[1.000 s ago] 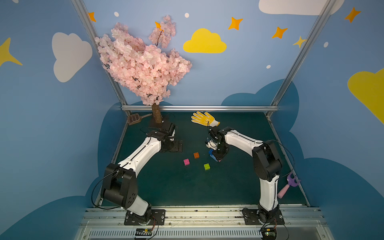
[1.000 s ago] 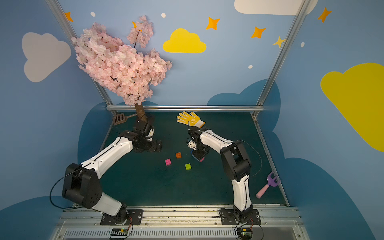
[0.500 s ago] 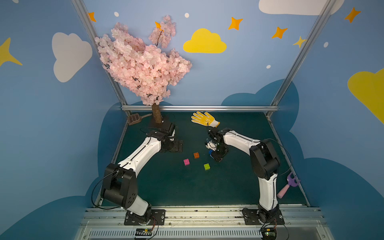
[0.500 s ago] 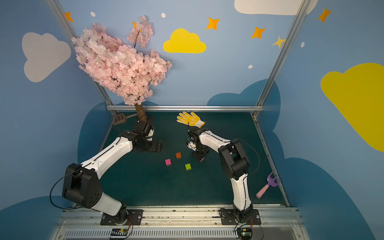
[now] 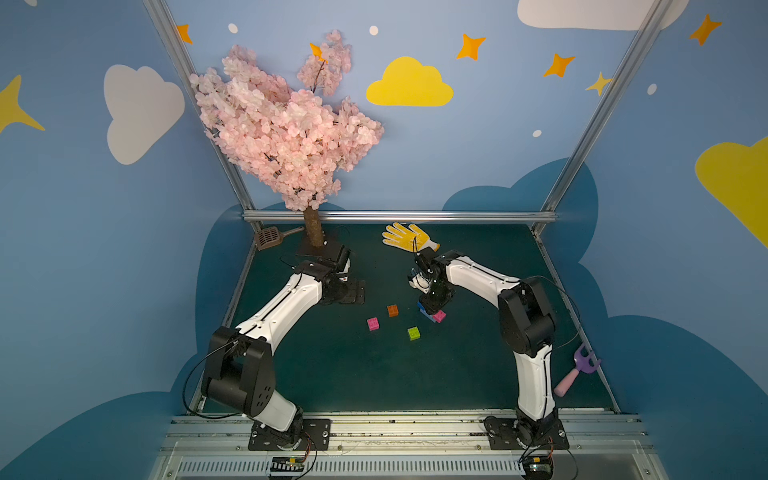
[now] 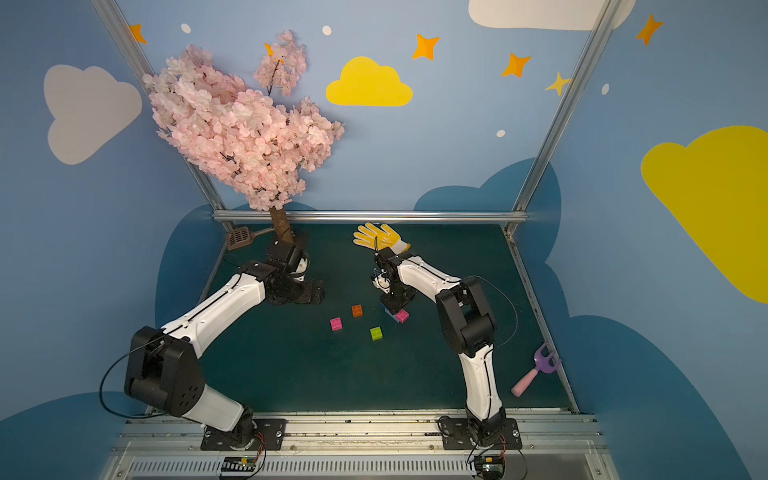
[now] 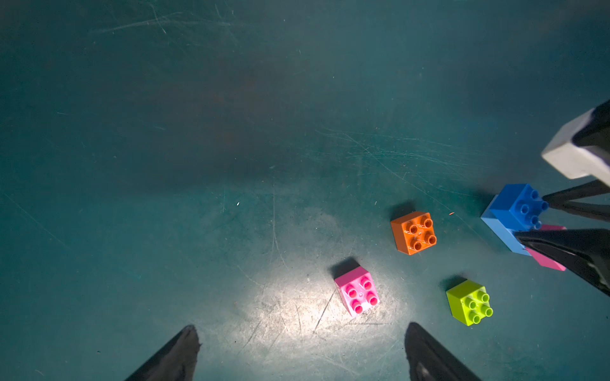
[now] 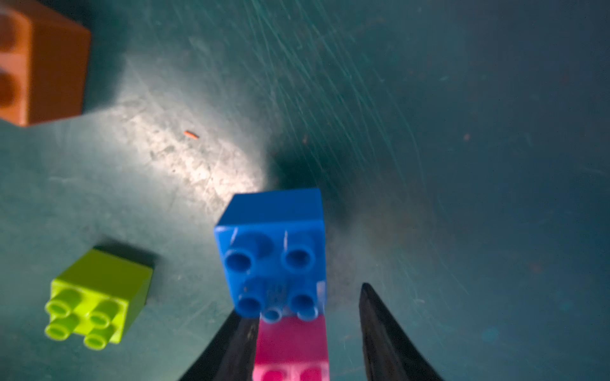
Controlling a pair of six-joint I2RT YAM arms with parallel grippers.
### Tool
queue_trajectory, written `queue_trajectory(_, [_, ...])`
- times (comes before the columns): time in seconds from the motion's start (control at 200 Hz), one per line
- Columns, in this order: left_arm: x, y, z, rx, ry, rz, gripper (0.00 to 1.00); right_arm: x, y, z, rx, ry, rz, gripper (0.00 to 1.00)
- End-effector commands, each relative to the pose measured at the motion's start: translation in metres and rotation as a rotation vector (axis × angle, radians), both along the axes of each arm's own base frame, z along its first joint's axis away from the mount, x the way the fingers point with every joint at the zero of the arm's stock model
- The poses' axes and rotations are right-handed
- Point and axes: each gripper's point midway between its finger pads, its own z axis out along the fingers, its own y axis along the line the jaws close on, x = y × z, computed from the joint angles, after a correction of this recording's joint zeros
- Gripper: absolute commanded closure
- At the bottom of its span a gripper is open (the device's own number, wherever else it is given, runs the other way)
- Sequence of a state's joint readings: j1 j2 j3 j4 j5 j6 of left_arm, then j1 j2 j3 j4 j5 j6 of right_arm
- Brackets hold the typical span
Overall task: Assemble the letter y with lego
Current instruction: Assemble the lego brick with the lego brick, then pick up the lego brick from the center of the board.
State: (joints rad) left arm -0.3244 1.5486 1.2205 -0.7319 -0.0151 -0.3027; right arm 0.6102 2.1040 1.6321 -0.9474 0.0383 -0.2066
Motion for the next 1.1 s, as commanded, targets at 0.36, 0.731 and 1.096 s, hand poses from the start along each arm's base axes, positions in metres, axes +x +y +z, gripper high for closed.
queue_trajectory(0.36, [-0.001,0.002,0.001,-0.012,0.004,0.007,0.03,-0.001,0.000,-0.018,-0.009,0.037,-0.033,0.60])
queue_trajectory(0.731, [-0.001,0.000,0.000,-0.022,0.010,0.000,0.03,-0.002,0.001,-0.010,0.006,0.027,-0.039,0.75])
queue_trajectory(1.096, [-0.036,-0.076,-0.019,-0.124,0.084,-0.191,0.06,-0.003,-0.033,0.037,0.005,-0.069,-0.158,0.85])
